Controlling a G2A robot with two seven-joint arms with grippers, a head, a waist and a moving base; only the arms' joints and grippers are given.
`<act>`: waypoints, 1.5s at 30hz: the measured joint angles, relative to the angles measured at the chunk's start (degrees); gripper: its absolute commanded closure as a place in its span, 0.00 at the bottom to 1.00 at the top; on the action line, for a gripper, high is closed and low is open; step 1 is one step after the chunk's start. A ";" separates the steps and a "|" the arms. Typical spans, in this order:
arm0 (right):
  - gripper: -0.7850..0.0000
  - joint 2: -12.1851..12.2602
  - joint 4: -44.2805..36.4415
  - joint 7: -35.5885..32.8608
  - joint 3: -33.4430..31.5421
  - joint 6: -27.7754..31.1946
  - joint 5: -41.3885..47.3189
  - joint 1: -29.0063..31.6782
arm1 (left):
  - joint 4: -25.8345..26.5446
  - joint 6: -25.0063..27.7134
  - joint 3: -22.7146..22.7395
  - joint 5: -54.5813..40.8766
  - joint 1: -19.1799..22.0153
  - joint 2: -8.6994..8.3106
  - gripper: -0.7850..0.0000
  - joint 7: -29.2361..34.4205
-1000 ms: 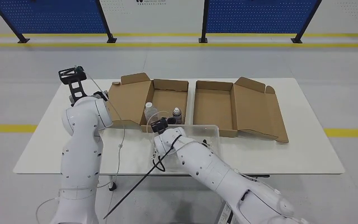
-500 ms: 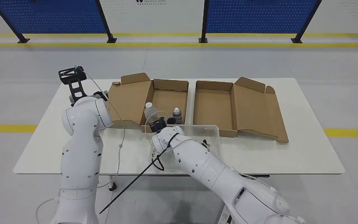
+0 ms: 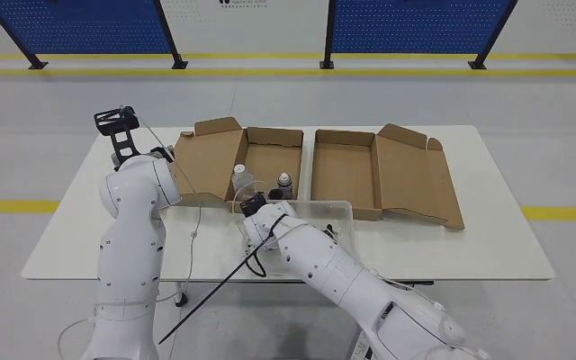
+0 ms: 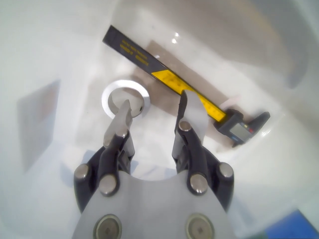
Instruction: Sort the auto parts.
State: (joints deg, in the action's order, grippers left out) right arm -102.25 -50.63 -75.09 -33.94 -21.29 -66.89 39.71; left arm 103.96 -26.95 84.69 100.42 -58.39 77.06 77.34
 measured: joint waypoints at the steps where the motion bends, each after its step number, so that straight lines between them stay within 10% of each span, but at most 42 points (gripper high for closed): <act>1: 0.50 0.19 -0.29 -0.38 -0.33 0.28 -0.32 0.16 | 0.00 0.00 0.00 0.00 0.00 0.00 0.00 0.00; 14: 0.42 3.40 -9.68 -6.01 -5.50 3.07 -5.66 5.18 | 0.00 0.00 0.00 0.00 0.00 0.00 0.00 0.00; 45: 0.64 2.00 -8.04 -2.49 -6.92 4.17 -7.21 6.92 | 0.00 0.00 0.00 0.00 0.00 0.00 0.00 0.00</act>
State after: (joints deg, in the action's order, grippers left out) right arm -100.25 -58.67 -77.58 -40.86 -17.12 -74.11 46.63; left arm 103.96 -26.95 84.69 100.42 -58.39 77.06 77.34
